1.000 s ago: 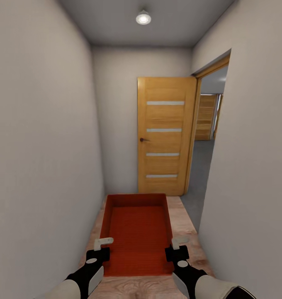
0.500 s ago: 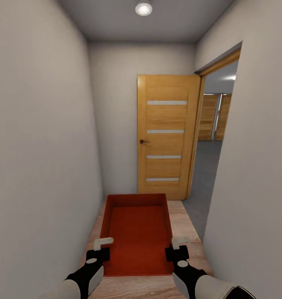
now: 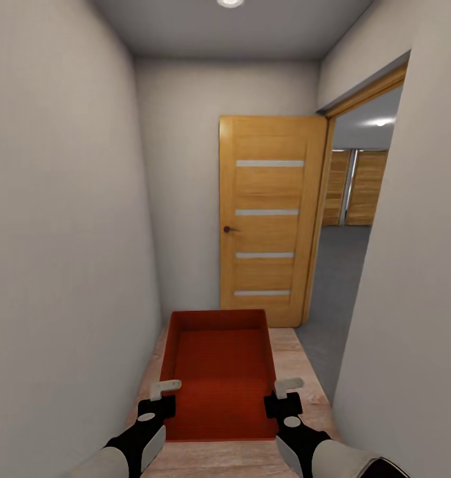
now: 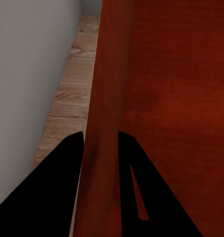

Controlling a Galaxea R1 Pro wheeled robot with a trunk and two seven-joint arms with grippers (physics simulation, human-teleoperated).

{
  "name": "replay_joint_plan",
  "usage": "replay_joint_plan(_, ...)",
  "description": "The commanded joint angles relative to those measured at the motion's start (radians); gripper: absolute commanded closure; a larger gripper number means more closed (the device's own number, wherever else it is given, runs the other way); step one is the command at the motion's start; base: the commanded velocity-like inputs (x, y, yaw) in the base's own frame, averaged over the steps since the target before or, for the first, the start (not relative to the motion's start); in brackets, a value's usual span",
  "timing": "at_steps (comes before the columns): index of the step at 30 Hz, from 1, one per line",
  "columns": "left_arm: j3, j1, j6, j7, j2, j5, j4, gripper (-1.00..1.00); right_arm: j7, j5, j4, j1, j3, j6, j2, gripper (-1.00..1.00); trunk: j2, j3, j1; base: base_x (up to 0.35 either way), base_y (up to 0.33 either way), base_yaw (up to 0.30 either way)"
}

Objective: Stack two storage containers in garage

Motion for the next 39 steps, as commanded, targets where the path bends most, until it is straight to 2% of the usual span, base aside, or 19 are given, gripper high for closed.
replay_joint_plan(1,0.016,0.0,-0.005,0.044,0.0,-0.003,0.0,1.0,0.036,0.007,-0.011,-0.001,-0.082,0.002,0.001,1.0,-0.001,-0.001,0.001,0.322,0.0,0.0)
replay_joint_plan(20,0.014,0.0,-0.005,0.044,0.0,-0.003,-0.003,1.0,0.036,0.007,-0.011,0.0,-0.083,0.001,0.003,1.0,-0.001,-0.001,0.001,0.322,0.0,-0.007)
replay_joint_plan(28,0.014,0.0,-0.005,0.045,-0.001,-0.004,-0.004,1.0,0.036,0.007,-0.011,0.0,-0.083,0.0,0.003,1.0,-0.001,-0.001,0.001,0.321,0.028,-0.237)
replay_joint_plan(39,0.015,0.0,-0.005,0.045,-0.002,-0.003,-0.004,1.0,0.035,0.007,-0.011,-0.001,-0.084,0.0,0.002,1.0,-0.001,-0.001,0.001,0.321,0.148,-0.285)
